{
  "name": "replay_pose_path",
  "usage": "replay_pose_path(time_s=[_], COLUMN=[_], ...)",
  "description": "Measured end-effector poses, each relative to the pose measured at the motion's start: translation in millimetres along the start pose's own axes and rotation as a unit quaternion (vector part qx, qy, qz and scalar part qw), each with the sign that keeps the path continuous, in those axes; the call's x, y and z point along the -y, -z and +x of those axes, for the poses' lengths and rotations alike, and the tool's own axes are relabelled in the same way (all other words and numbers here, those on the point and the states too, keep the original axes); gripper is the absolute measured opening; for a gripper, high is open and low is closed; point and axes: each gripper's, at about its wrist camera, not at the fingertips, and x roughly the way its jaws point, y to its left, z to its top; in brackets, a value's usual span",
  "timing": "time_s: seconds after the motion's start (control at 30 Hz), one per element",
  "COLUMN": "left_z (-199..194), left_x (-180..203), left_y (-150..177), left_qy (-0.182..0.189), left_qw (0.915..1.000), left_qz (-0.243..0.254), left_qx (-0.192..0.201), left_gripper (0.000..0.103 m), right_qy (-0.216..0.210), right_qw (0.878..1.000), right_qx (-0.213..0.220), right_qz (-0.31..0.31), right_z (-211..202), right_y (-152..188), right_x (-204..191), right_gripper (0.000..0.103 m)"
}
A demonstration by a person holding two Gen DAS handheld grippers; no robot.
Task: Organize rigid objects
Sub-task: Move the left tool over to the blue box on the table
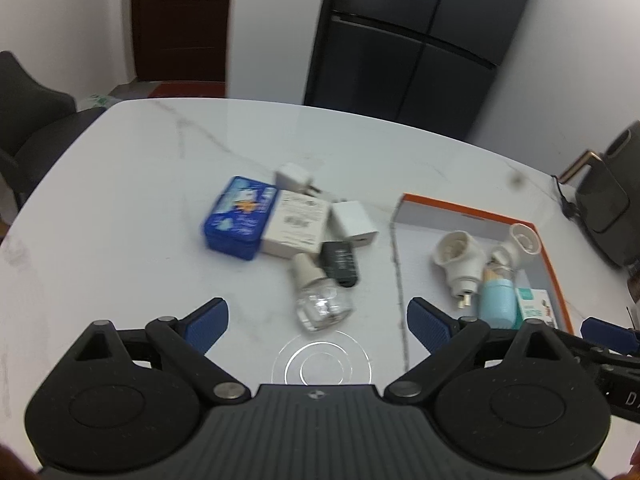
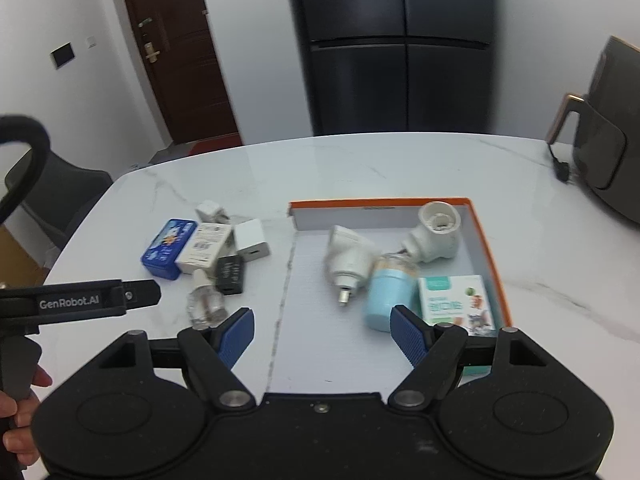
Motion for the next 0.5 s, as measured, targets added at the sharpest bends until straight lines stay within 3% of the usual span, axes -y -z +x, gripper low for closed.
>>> replay_pose_path(time_s=[0.5], left_z=[-8.6], left_x=[-55.5], left_y=[6.0], left_qy=[-0.038], left_qw=[0.9984], left_qz=[-0.042], left_qx=[-0.003], left_gripper=[0.099], right_qy=[-0.036], right_qw=[0.999], right_qx=[-0.011], right_qz=[-0.021], right_z=[15.0], right_y=[0.5], right_x=[-43.5], right_gripper=[0.089])
